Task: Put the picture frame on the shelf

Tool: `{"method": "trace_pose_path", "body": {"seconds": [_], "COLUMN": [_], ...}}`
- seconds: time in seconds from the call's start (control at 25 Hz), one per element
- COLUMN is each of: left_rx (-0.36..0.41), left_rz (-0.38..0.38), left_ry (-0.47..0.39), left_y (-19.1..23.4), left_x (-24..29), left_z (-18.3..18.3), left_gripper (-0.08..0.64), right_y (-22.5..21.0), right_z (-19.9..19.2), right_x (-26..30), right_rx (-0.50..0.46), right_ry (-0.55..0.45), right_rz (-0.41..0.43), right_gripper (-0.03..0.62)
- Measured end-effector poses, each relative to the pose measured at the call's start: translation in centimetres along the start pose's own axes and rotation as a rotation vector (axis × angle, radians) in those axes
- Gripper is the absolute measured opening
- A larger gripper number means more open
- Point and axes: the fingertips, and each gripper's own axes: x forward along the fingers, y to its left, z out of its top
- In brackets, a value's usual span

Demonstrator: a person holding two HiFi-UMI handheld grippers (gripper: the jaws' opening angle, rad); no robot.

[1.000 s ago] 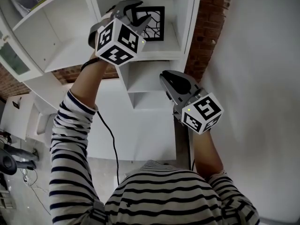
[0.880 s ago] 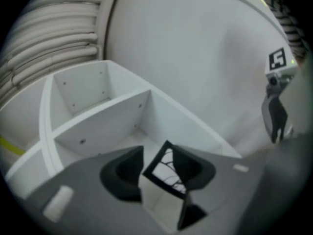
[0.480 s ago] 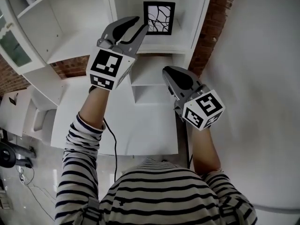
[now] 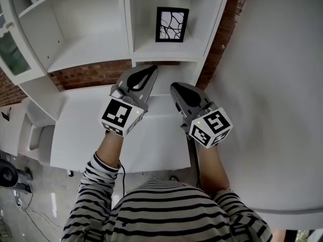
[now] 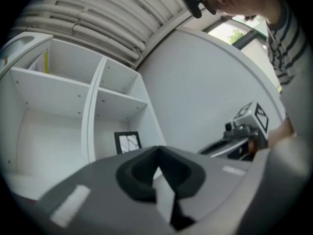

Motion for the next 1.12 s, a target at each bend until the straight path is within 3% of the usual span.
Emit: {"method": "trace_pose_path", "body": {"seconds": [0.24,0.52,1.12], "left_rx": [-0.071,-0.147,-0.207], "left_rz": [-0.083,-0.127,-0.152], "left_ry": [-0.027,-0.061,-0.087], "left_y": [-2.7,-4.8,-8.1], "left_x": [-2.0,-5.1,-12.4], "left_z": [-1.3,-2.3,-2.4], "left_gripper": [0.008,0.007,0.008], "right_y": [1.5,3.6,9.6], "right_z": [-0.3,-0.4,-0.9], "right_x": [-0.3,-1.1,-2.3], "right_rx": [0.0,-0.015,0.001], "right_ry": [-0.006,-0.006,0.005], "right_rz": [-0.039,-0.083,-0.096], "right_gripper": [0.009,0.009,0.009]}}
